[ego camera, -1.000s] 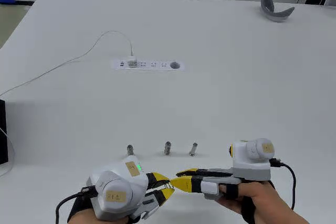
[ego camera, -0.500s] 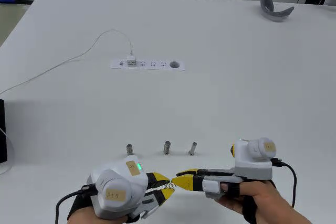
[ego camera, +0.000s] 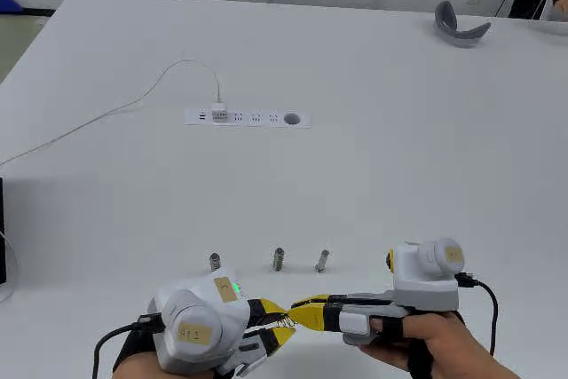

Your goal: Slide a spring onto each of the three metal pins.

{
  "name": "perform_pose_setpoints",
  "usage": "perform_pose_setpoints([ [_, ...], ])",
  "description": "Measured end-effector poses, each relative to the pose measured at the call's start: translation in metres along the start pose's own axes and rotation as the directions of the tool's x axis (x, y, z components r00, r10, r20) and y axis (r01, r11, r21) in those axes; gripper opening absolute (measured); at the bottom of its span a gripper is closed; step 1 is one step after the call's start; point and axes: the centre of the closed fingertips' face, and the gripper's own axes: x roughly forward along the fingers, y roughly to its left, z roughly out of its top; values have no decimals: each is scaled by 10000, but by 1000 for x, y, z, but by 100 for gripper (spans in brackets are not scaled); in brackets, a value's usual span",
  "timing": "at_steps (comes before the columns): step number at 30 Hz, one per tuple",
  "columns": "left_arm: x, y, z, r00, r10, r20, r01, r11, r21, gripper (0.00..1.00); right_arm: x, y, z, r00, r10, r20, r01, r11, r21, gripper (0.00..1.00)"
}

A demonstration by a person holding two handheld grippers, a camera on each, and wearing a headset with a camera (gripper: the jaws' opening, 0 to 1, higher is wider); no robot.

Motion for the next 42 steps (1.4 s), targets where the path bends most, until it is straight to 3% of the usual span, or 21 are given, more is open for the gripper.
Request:
perform_pose_setpoints([
  [3,0,-1,1,9999,-127,6,127,9999,7,10,-1,1,-1,9999,-24,-159,23,10000,-80,13],
  [8,0,-3,2,9990,-445,49,445,9990,8,10,-2,4,-3,9951,-200,-969,112,9958,-910,13],
  [13,2,-3,7,9961,-833,294,836,9964,-114,10,-5,9,-1,9763,-501,-2107,-39,9686,-2487,13],
  [18,-1,-7,16,9880,-1386,676,1404,9899,-216,10,-9,16,0,9353,-746,-3460,-714,9177,-3908,13],
  [22,-3,-8,21,9818,-1677,888,1700,9852,-197,10,-10,23,2,9071,-920,-4107,-1260,8717,-4736,13],
  [25,-3,-9,25,9769,-1878,1015,1910,9813,-225,10,-11,26,3,8854,-1119,-4513,-1684,8275,-5356,13],
  [28,-3,-13,28,9707,-2143,1090,2173,9760,-168,10,-12,29,0,8520,-1415,-5041,-2204,7764,-5904,13],
  [30,-2,-16,28,9660,-2339,1103,2376,9711,-211,10,-13,31,-2,8328,-1482,-5334,-2456,7646,-5959,13],
  [34,-1,-20,27,9600,-2587,1069,2617,9651,-141,10,-13,31,-6,8147,-1578,-5580,-2671,7520,-6026,13],
  [40,-1,-25,24,9533,-2831,1053,2858,9582,-111,10,-15,32,-12,7997,-1623,-5781,-2902,7384,-6088,13],
  [42,-1,-25,23,9539,-2795,1097,2830,9590,-175,10,-15,31,-13,7986,-1677,-5780,-2880,7368,-6117,13],
])
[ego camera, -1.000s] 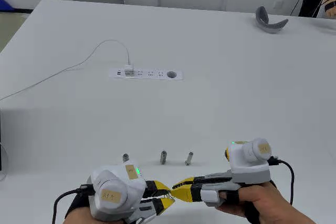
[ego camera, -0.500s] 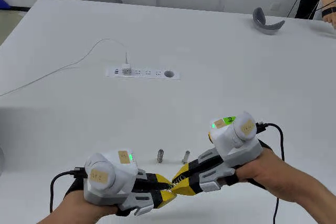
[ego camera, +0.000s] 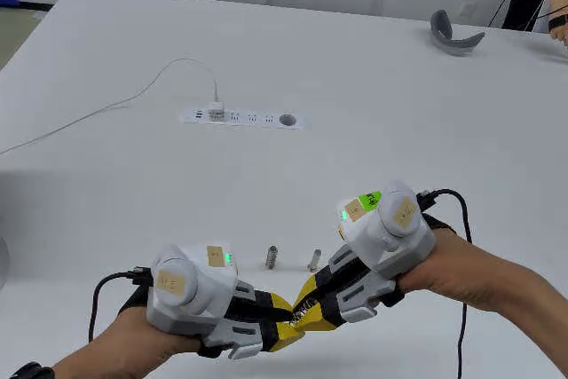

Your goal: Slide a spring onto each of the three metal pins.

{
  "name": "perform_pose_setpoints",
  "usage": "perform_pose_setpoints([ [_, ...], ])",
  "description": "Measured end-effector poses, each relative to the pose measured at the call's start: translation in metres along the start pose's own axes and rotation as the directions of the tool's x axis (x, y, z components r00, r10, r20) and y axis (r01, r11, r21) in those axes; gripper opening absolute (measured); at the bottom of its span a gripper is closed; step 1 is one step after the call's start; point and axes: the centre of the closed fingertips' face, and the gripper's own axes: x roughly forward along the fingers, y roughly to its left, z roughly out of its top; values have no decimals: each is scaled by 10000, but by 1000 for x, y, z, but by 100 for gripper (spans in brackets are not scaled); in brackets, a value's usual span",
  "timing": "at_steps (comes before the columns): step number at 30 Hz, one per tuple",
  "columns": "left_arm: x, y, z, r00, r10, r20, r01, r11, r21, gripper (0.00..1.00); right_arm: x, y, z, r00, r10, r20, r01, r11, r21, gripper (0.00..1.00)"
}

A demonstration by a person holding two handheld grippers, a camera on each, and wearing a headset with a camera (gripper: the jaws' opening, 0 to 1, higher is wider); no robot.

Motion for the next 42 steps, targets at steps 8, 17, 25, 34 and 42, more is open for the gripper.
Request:
perform_pose_setpoints([
  [8,-1,5,1,9992,315,238,-306,9989,-363,12,-3,-6,-2,9992,-379,146,378,9992,107,12],
  [17,-9,16,-9,9961,884,74,-878,9941,-644,20,-15,-15,-14,9957,-896,223,884,9949,479,12],
  [25,-21,31,-22,9840,1776,-109,-1779,9798,-910,23,-23,-27,-32,9874,-1584,-65,1583,9831,914,13],
  [34,-36,48,-35,9634,2673,-208,-2677,9551,-1270,30,-31,-52,-53,9678,-2460,-539,2509,9602,1229,12],
  [42,-48,60,-44,9461,3223,-307,-3228,9321,-1642,35,-35,-67,-59,9584,-2755,-743,2835,9492,1367,12],
])
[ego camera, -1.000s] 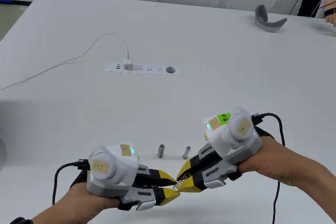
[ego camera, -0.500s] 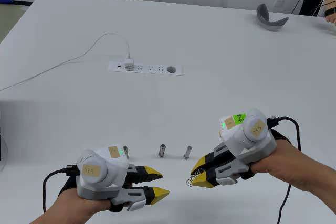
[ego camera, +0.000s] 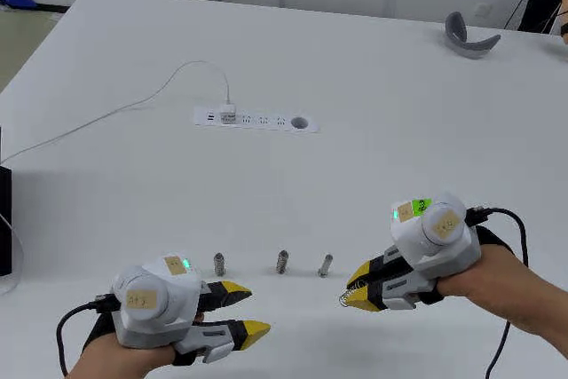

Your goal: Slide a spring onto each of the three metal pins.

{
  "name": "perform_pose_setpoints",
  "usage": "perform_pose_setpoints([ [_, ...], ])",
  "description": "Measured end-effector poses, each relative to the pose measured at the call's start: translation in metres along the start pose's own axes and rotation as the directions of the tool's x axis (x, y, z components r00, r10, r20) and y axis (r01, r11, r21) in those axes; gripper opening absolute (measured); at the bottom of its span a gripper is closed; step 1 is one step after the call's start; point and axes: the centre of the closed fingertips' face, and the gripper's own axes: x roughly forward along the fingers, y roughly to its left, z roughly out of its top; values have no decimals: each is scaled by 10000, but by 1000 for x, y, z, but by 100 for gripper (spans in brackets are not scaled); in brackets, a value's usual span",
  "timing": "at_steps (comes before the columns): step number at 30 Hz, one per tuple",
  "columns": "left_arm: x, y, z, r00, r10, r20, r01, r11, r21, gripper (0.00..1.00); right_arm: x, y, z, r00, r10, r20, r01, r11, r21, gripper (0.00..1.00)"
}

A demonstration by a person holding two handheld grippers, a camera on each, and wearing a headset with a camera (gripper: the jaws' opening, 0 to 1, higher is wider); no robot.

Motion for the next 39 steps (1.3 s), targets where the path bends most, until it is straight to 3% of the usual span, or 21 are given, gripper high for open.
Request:
perform_pose_setpoints([
  [7,-8,15,-6,9981,608,103,-604,9972,-431,39,1,-18,-4,9991,-367,-217,368,9993,56,12],
  [19,-21,35,-24,9903,1385,-142,-1392,9856,-961,49,6,-46,-6,9957,-788,-491,790,9969,17,13],
  [39,-34,47,-39,9811,1891,-421,-1934,9695,-1509,60,24,-77,2,9939,-836,-723,816,9962,-297,13],
])
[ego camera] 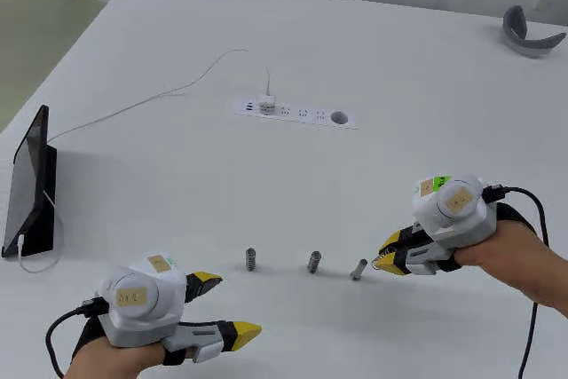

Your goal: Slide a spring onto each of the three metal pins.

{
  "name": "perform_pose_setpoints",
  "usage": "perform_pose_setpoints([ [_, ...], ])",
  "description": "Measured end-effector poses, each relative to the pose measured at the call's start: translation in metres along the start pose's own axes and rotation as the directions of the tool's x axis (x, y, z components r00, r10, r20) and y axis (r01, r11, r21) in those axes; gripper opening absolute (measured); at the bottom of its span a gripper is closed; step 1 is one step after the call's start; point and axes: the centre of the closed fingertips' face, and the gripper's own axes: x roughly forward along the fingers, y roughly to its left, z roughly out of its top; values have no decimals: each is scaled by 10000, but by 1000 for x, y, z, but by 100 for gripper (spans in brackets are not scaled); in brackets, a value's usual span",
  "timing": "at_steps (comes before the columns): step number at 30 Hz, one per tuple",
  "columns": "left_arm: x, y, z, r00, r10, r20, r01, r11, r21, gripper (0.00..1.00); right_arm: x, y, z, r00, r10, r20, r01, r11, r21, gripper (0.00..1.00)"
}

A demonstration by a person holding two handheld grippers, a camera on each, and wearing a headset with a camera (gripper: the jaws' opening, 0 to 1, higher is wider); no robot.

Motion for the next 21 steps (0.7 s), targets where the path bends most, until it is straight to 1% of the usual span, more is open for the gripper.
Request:
perform_pose_setpoints([
  [8,-4,2,-3,9999,105,-2,-105,9998,-148,60,11,-4,1,9998,137,-110,-138,9998,-119,13],
  [13,-6,4,-3,9999,167,27,-166,9996,-248,60,16,-4,2,9997,188,-157,-190,9997,-130,13],
  [18,-6,4,-2,9998,127,124,-122,9991,-402,58,21,-5,1,9996,136,-246,-142,9996,-228,13],
  [21,-7,3,-3,9999,122,99,-118,9990,-429,57,24,-6,1,9997,71,-218,-76,9997,-222,13],
])
